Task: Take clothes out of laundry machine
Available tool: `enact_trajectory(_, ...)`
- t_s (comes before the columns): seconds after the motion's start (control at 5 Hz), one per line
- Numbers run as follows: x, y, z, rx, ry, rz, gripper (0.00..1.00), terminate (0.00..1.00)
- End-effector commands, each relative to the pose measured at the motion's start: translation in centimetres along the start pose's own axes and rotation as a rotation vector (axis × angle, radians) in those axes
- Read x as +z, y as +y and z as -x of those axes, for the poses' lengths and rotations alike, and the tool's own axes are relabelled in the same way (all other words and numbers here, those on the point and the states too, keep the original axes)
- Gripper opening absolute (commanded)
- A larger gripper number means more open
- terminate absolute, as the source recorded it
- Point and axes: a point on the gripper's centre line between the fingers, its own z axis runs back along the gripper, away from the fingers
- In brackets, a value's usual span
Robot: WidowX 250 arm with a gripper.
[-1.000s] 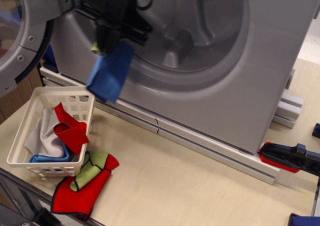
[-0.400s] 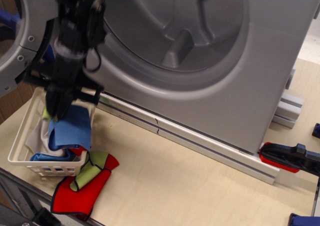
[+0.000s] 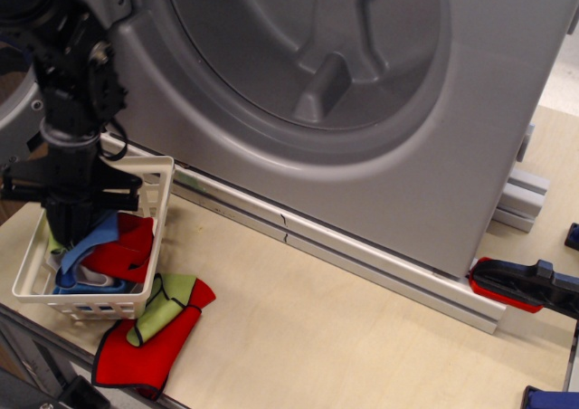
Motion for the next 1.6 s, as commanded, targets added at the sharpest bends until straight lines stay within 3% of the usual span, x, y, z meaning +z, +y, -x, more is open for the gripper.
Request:
enact_trajectory(0.0, 1.7, -0.4, 0.1, 0.103, -0.108, 0.217, 1.00, 0.00)
enact_trajectory(0.2, 2.1, -0.5, -0.1, 0.088, -0.113, 0.187, 1.00, 0.00)
enact_trajectory(0.4, 3.4, -0.2, -0.7, 0.063, -0.103, 0.115, 1.00, 0.00)
enact_trajectory(0.6, 6.3, -0.7, -1.2, 0.065, -0.112, 0.054, 1.00, 0.00)
enact_trajectory(0.8, 9.2, -1.1, -2.2, 0.054, -0.124, 0.055, 1.00, 0.00)
enact_trajectory(1.0, 11.2, -1.6, -2.8, -0.023, -0.160, 0.106, 1.00, 0.00)
enact_trajectory(1.2, 11.2, -1.6, -2.8, -0.023, -0.160, 0.106, 1.00, 0.00)
enact_trajectory(1.4, 11.2, -1.6, -2.8, -0.023, -0.160, 0.106, 1.00, 1.00)
